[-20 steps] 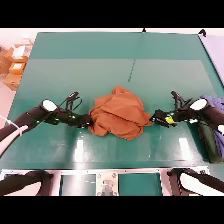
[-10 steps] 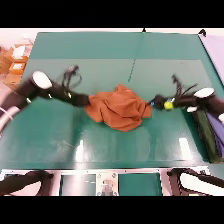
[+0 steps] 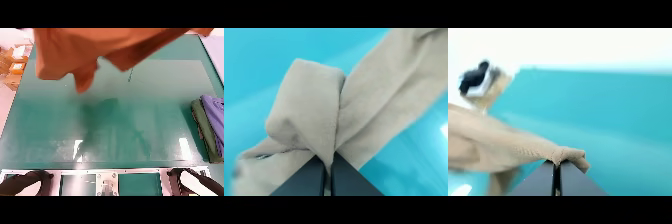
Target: Fold the shirts.
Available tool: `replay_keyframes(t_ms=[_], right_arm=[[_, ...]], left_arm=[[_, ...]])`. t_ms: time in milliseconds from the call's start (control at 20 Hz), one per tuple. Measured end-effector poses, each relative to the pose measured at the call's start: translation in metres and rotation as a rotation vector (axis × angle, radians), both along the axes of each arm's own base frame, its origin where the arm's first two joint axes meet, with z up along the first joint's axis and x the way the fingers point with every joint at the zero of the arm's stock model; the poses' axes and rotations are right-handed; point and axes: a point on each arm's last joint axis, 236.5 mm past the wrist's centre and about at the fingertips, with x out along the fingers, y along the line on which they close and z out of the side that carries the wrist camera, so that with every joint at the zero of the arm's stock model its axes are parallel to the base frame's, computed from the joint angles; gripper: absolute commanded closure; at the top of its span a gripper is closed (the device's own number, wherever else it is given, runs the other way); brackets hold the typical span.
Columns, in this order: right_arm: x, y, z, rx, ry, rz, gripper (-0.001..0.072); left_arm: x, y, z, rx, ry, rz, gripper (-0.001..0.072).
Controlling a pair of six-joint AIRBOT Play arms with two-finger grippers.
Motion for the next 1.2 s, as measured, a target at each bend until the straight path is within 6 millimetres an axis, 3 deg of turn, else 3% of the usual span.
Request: replay_keyframes(t_ms=[100,150,250,350,500,650,800,850,900,950,1100,1200], right_arm=[[-0.027,0.004,0.027,-0.053,-0.076,-0.022,0.0699],[-0.035,0.005,0.031,-0.073,-0.088,-0.031,0.0699],[-0.044,0.007,0.025,-0.095,-0.067,-0.029,0.0699],[-0.040,0.013,-0.002,-0.085,0.007,0.001,0.0699],[-0.022,0.025,-0.080,-0.042,0.206,0.070,0.0698],[-0.007,0.035,-0.186,0.027,0.427,0.089,0.0699],[-0.010,0.036,-0.303,0.097,0.646,0.036,0.0699],[-0.016,0.035,-0.340,0.113,0.712,0.008,0.0699],[-0.024,0.034,-0.371,0.124,0.770,-0.014,0.0699],[-0.033,0.033,-0.400,0.133,0.826,-0.038,0.0698],[-0.052,0.029,-0.454,0.134,0.935,-0.083,0.0699],[-0.056,0.026,-0.468,0.128,0.963,-0.101,0.0698]], left_arm=[[-0.019,0.008,0.013,0.012,-0.037,0.010,0.0683],[-0.025,0.011,0.011,0.021,-0.031,0.011,0.0683],[-0.028,0.012,-0.006,0.040,0.015,0.006,0.0683],[-0.021,0.010,-0.037,0.071,0.097,-0.003,0.0683],[0.006,0.001,-0.103,0.110,0.235,-0.033,0.0683],[0.041,-0.017,-0.184,0.125,0.371,-0.088,0.0683],[0.070,-0.039,-0.273,0.103,0.540,-0.140,0.0681],[0.075,-0.044,-0.300,0.096,0.596,-0.151,0.0509],[0.078,-0.048,-0.326,0.093,0.655,-0.158,0.0181],[0.078,-0.048,-0.344,0.097,0.697,-0.161,0.0097],[0.078,-0.030,-0.374,0.177,0.780,-0.122,0.0096],[0.076,-0.006,-0.378,0.242,0.832,-0.065,0.0097]])
